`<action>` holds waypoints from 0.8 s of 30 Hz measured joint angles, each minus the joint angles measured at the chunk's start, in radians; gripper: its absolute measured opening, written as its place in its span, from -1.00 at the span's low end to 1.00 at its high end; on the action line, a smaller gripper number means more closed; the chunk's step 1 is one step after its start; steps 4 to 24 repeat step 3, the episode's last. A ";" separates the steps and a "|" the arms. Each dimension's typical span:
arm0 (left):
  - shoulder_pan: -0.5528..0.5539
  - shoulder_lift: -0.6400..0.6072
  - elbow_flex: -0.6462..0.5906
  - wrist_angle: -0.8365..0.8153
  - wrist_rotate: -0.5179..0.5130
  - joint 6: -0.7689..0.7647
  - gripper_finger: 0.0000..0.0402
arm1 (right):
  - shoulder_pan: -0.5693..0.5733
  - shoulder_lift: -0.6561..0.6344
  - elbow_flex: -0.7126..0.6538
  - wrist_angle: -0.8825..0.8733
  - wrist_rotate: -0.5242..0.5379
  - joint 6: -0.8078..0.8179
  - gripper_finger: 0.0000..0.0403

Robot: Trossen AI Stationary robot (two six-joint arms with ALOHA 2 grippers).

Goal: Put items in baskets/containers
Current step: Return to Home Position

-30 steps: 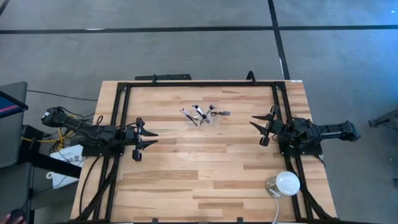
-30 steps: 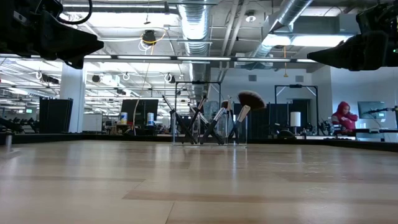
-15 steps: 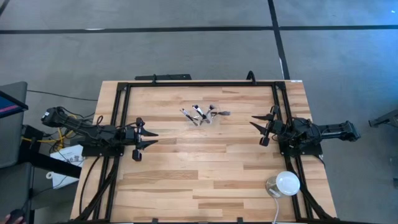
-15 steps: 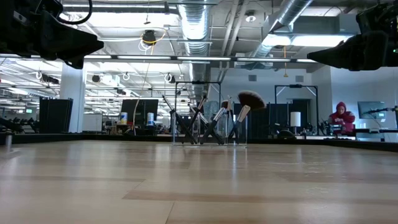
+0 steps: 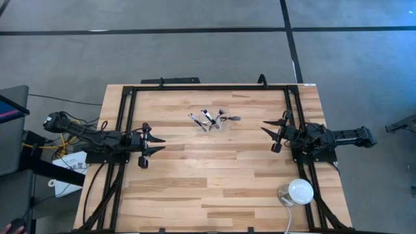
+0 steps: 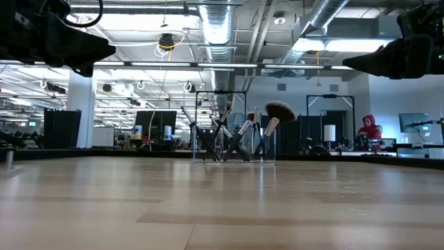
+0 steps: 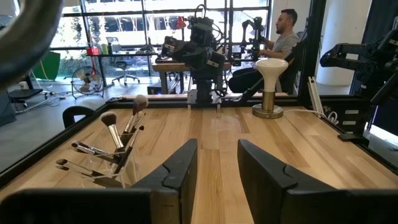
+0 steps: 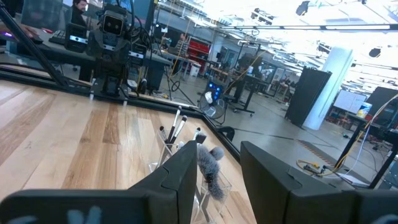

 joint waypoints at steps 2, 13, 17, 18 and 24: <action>0.000 0.000 0.000 0.000 0.000 0.000 -0.44 | 0.000 0.000 0.000 0.000 0.000 0.000 -0.43; 0.000 0.000 0.000 0.000 0.000 0.000 -0.44 | 0.000 0.000 0.000 0.000 0.000 0.000 -0.43; 0.000 0.000 0.000 0.000 0.000 0.000 -0.44 | 0.000 0.000 0.000 0.000 0.000 0.000 -0.43; 0.000 0.000 0.000 0.000 0.000 0.000 -0.44 | 0.000 0.000 0.000 0.000 0.000 0.000 -0.43; 0.000 0.000 0.000 0.000 0.000 0.000 -0.44 | 0.000 0.000 0.000 0.000 0.000 0.000 -0.43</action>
